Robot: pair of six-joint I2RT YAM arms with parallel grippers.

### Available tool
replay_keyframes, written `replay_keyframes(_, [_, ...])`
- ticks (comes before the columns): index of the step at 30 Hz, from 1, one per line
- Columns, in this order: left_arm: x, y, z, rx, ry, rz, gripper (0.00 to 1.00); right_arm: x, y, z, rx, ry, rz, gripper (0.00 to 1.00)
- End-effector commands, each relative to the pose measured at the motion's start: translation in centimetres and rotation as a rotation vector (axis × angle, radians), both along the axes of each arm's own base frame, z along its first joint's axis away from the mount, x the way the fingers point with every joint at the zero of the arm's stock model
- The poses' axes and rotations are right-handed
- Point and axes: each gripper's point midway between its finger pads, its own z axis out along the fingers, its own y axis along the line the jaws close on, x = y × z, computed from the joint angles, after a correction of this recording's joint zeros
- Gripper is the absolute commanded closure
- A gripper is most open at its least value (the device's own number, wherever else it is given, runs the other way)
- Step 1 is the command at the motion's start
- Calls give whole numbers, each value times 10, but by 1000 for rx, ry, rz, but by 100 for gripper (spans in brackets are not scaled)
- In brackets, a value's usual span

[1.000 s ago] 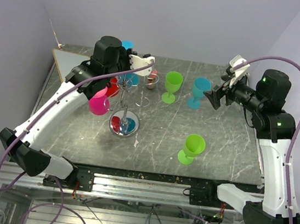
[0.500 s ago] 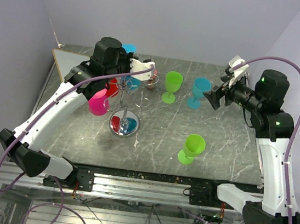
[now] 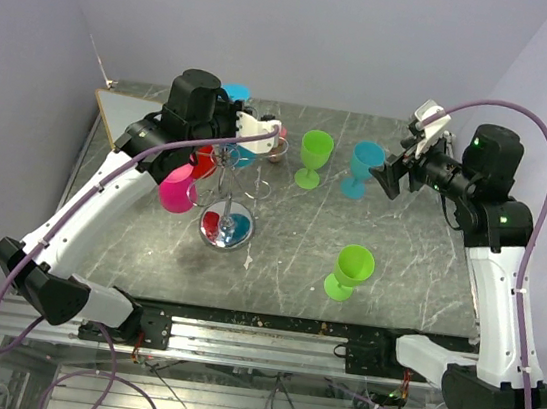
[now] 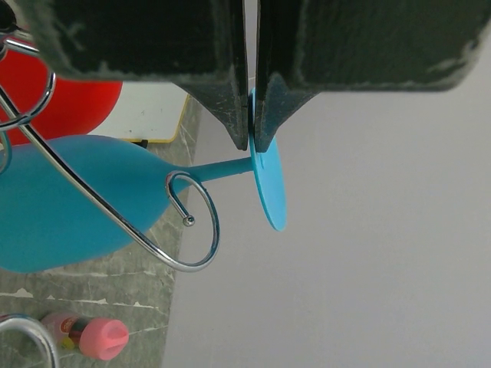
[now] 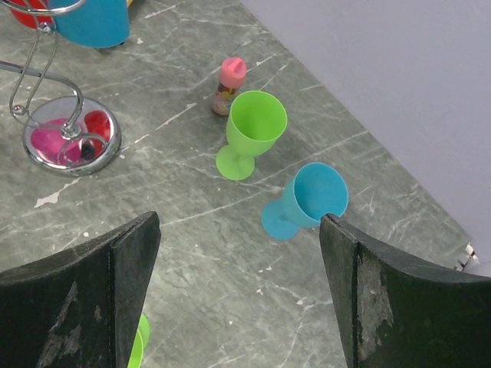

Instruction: Place the wine glass upside down on the wine glass rack

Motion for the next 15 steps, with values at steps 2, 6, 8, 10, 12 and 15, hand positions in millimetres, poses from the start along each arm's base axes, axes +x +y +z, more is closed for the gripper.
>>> replay_keyframes(2, [-11,-3,-1,-3,7,-38,93,2,0,-1,4,-8,4,16])
replay_keyframes(6, [-6,2,1,-1,-16,0,93,3,1,-3,4,0,11,16])
replay_keyframes(8, [-3,4,-1,4,-19,16,93,5,5,-4,8,6,29,16])
replay_keyframes(10, [-2,4,-1,-8,-20,25,93,6,10,-4,17,4,62,16])
replay_keyframes(12, [-4,3,0,-24,-14,24,93,6,17,-3,22,2,96,16])
replay_keyframes(15, [-8,2,-1,-31,-5,10,93,9,28,-6,22,-2,147,16])
